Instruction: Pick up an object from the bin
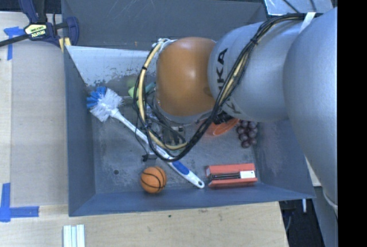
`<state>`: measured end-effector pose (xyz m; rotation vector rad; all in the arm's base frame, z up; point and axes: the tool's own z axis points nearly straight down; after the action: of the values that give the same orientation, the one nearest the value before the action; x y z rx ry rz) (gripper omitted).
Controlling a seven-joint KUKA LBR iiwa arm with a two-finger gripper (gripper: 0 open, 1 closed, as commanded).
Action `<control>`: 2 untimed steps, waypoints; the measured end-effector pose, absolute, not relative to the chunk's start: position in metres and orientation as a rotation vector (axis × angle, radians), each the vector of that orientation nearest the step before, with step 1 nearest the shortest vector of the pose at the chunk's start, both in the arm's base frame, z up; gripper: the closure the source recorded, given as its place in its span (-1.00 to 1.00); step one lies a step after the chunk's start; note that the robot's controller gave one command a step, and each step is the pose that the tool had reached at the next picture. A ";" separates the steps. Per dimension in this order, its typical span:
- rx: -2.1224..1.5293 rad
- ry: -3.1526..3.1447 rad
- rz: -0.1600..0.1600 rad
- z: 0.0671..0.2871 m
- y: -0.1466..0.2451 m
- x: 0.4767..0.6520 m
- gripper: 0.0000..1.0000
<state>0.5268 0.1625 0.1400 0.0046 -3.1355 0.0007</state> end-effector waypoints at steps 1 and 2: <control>-0.002 -3.144 -0.002 0.145 0.162 0.529 -1.00; 0.112 -3.137 0.000 0.134 0.161 0.607 -1.00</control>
Offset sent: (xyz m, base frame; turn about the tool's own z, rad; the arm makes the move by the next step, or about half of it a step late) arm 0.0788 -0.0004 -0.0063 -0.0694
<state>0.6067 0.1613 0.1341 0.1120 -3.1373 -0.0005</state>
